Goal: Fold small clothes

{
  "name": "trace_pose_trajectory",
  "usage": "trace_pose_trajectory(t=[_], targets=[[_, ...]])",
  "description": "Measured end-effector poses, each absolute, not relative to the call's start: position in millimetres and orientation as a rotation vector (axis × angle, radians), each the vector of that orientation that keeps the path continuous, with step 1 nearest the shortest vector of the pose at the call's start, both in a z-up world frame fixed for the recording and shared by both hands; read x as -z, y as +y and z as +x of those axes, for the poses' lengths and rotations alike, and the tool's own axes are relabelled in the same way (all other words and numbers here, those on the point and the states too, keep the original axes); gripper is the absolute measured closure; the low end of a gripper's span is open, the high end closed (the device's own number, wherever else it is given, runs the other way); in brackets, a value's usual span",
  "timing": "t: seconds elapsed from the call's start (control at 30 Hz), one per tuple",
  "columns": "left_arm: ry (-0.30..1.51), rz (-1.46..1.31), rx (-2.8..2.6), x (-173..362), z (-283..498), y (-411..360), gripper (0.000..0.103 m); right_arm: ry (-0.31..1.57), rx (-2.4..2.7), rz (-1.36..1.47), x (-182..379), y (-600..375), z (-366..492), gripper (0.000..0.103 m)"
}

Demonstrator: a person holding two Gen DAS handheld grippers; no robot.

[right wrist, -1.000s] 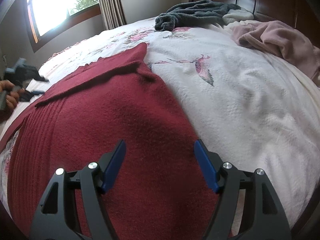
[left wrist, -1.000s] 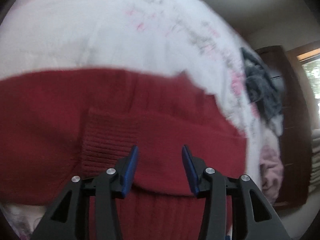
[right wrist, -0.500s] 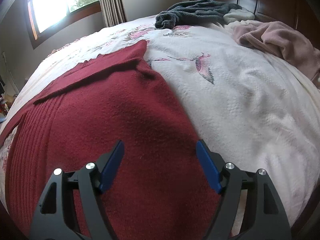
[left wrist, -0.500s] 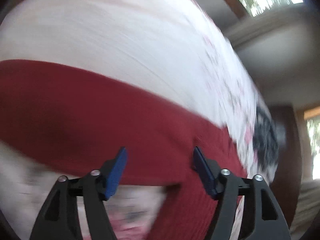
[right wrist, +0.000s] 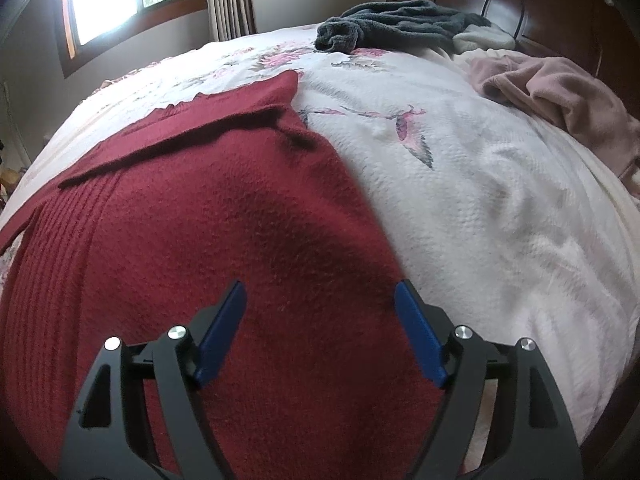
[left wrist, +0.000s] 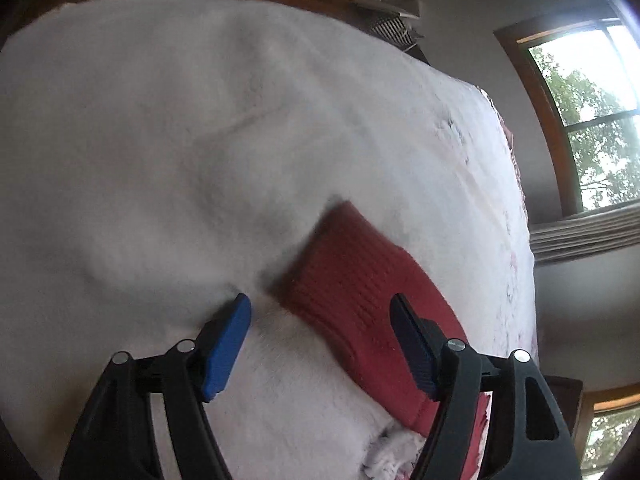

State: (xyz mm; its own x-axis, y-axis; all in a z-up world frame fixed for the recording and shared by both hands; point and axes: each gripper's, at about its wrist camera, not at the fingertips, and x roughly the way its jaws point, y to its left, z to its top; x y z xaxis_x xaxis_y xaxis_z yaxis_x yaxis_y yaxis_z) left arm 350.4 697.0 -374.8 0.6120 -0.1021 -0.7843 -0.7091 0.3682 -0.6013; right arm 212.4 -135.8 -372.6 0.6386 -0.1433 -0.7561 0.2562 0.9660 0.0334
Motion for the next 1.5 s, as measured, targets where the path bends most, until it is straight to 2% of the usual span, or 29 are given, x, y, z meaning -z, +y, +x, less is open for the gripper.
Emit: trace_pose_trajectory(t=[0.1,0.2,0.27,0.3,0.37,0.43,0.6,0.73,0.87,1.03,1.27,1.5], targets=[[0.852,-1.121,-0.451,377,360,700,0.026,0.857,0.232,0.129,374,-134,214,0.026],[0.857,-1.106,-0.449,376,373,697,0.028,0.859,0.232,0.127,374,-134,215,0.025],[0.874,-1.090,-0.432,375,380,698,0.053,0.861,0.232,0.128,374,-134,215,0.025],[0.887,-1.094,-0.418,375,383,700,0.071,0.861,0.231,0.128,374,-134,214,0.025],[0.906,-1.096,-0.395,372,383,699,0.073,0.860,0.230,0.129,374,-134,215,0.025],[0.902,-1.070,-0.392,363,383,695,0.080,0.860,0.230,0.134,374,-135,214,0.025],[0.807,-1.052,-0.325,311,391,676,0.084,0.866,0.221,0.145,373,-137,216,0.025],[0.724,-0.966,-0.192,238,413,636,0.085,0.860,0.213,0.154,366,-138,212,0.025],[0.672,-0.839,-0.029,165,447,570,0.085,0.868,0.188,0.234,353,-142,198,0.025],[0.676,-0.709,0.140,117,494,476,0.085,0.858,0.143,0.284,335,-140,170,0.025],[0.761,-0.552,0.313,119,552,322,0.085,0.846,0.127,0.331,324,-146,152,0.024],[0.924,-0.436,0.413,192,577,201,0.085,0.847,0.136,0.364,325,-160,159,0.024]])
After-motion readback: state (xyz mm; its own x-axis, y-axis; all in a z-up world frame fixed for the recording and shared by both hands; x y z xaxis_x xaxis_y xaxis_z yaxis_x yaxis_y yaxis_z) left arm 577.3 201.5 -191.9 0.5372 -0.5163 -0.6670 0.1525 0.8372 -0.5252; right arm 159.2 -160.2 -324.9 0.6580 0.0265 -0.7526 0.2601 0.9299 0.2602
